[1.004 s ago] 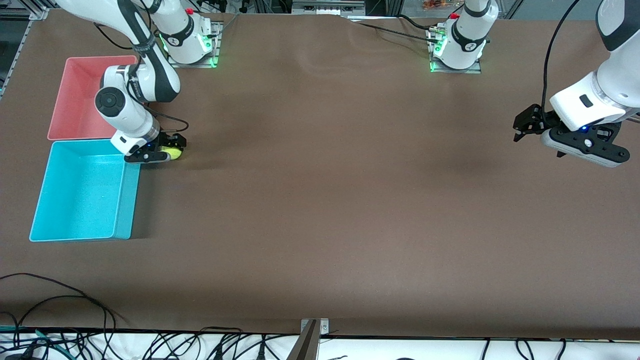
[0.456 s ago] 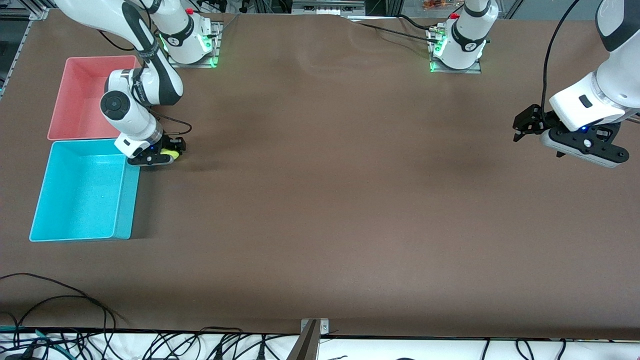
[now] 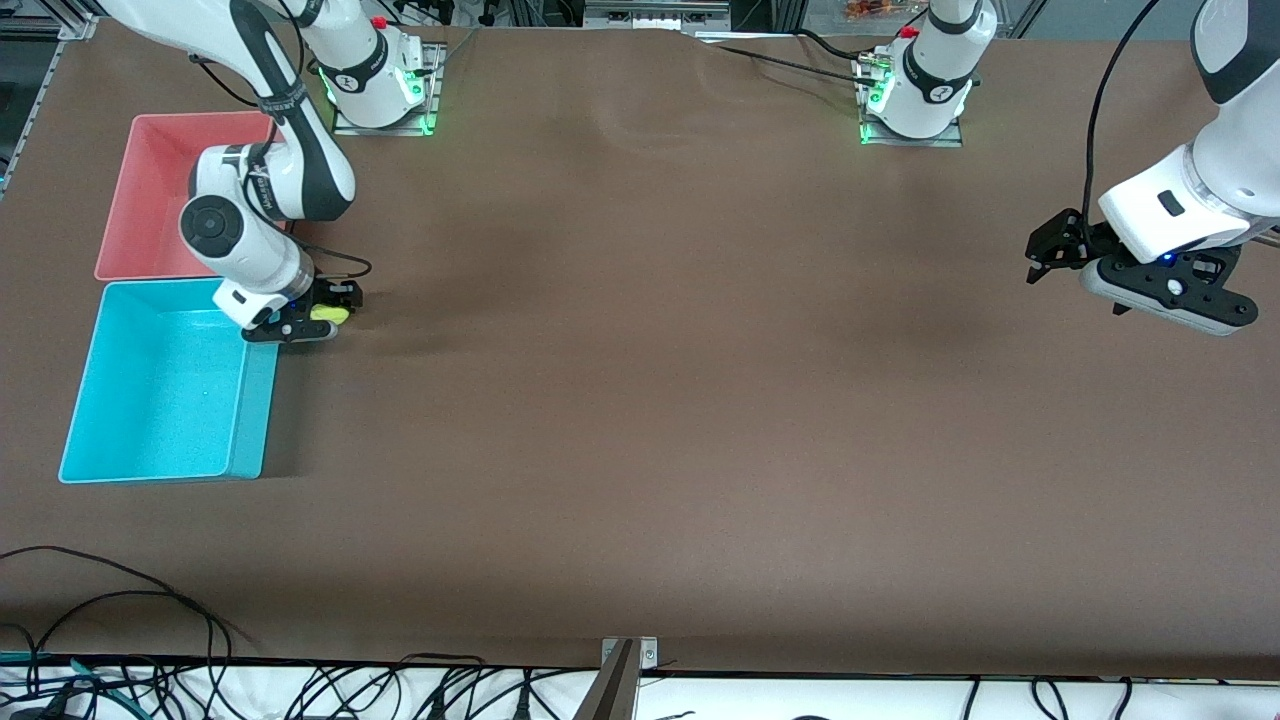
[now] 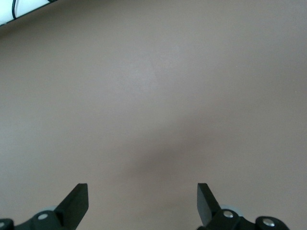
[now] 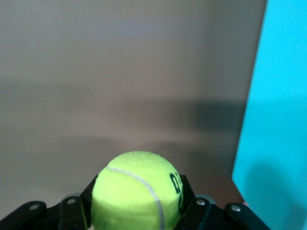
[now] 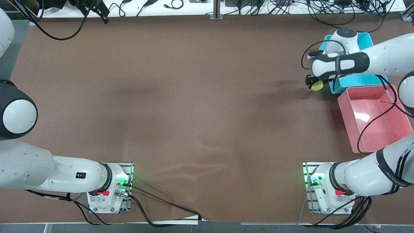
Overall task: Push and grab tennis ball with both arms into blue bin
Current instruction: 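Carry the ball with the right gripper over the cyan bin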
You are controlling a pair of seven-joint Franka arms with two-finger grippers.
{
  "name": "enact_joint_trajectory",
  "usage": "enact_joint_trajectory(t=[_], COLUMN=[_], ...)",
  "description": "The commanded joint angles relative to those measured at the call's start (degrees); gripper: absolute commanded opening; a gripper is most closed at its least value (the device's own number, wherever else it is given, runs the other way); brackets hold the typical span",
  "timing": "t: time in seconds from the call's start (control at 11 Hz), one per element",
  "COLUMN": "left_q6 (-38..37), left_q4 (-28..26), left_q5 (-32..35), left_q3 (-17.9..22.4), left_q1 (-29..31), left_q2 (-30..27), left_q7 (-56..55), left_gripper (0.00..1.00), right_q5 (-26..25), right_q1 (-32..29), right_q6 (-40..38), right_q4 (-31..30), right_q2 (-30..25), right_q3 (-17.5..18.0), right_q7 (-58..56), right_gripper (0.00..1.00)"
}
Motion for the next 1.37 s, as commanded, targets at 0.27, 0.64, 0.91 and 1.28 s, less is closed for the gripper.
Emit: enact_joint_trajectory(t=[0.27,0.64,0.91,1.28], left_q6=[-0.8,-0.7,-0.8,-0.7], left_q4=[0.3,0.3,0.3,0.3], left_q5=[0.3,0.3,0.3,0.3], left_q3=[-0.4,-0.4,-0.4,-0.5], left_q1=[0.6,0.6,0.6,0.6], left_q2=[-0.1,-0.2,-0.2,-0.1], left_q7=[0.5,0.5,0.5,0.5], left_gripper=[1.0,1.0,1.0,1.0], right_q5=[-0.3,1.7,13.4,20.7], right_q1=[-1.6,-7.7,-13.4,-16.2], right_q6=[-28.6,-28.1,-28.1,-28.7], right_q4=[18.3,23.0,27.5,31.2], right_q2=[-1.4,2.7,11.2,17.4], right_q3=[-4.7,-8.1,-8.1,-8.1], right_q7=[-15.1,-33.8,-47.3,-56.2], right_gripper=[0.35,0.35,0.35,0.39])
